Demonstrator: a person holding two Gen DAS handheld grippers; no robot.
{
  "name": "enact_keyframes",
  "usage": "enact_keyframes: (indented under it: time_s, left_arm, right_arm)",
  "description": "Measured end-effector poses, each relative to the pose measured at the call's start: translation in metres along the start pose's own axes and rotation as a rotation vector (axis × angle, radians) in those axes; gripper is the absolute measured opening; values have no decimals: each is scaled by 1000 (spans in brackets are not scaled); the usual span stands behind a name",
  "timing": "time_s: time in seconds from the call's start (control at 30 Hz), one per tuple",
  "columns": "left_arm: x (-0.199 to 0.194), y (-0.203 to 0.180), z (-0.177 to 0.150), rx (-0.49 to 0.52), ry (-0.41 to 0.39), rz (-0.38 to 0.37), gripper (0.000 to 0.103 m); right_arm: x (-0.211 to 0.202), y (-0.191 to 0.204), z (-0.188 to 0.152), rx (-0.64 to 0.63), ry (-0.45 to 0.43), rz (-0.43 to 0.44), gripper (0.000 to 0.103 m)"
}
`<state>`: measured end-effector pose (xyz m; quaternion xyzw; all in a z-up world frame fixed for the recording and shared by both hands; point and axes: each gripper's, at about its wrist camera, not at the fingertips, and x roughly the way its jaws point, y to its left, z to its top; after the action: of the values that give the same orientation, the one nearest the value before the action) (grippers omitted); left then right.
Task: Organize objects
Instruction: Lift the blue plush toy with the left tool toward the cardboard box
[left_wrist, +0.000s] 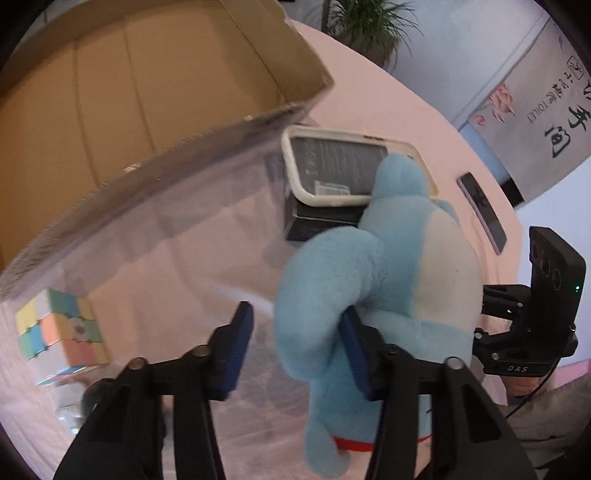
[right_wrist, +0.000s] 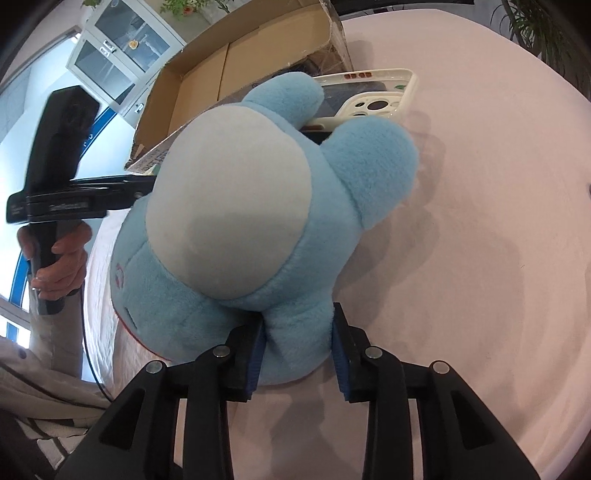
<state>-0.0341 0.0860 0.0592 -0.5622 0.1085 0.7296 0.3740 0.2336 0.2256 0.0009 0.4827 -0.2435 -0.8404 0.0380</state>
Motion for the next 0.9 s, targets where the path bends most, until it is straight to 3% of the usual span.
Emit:
enact_keyframes:
  time_s: [0.23,0.43,0.53,0.57,0.63,0.67,0.7,0.73,0.77,0.8,0.83,0.9]
  left_arm:
    - [1,-26,-12,128,-73,174,33]
    - [3,-23,-18,108,-109,217,36]
    - [3,-18,-21,89,-154,264,49]
    - [2,-18,-23,96,-178,297,60]
    - [-2,-14,-26,93,-205,337,70]
    - [-2,-12,-27,84,-208,345,72]
    - [-3,-12,-28,76,-217,342,71]
    - [-4,-11,-30,70,-229,334,69]
    - [-4,-13,-32,72,-236,314,55]
    - [-2,-16,-32,82,-232,264,34]
    - [0,-19,-32,91,-229,230,28]
    - [0,-24,-32,106,-241,241,27]
  right_arm:
    - [-3,5,-9,-42,-27,-86,30]
    - [1,26,-22,-151,-85,-299,38]
    - [4,31,-24,-143,-105,-359,39]
    - [4,30,-24,-147,-112,-377,44]
    - [6,29,-25,-144,-129,-415,56]
    - [7,27,-21,-118,-129,-440,69]
    - [7,21,-21,-85,-126,-473,83]
    - [4,14,-24,-54,-123,-493,86]
    - [1,9,-27,-43,-132,-490,87]
    - [2,11,-26,-36,-132,-496,86]
    - [0,12,-28,-13,-137,-493,84]
    - [-2,19,-33,-33,-145,-452,55]
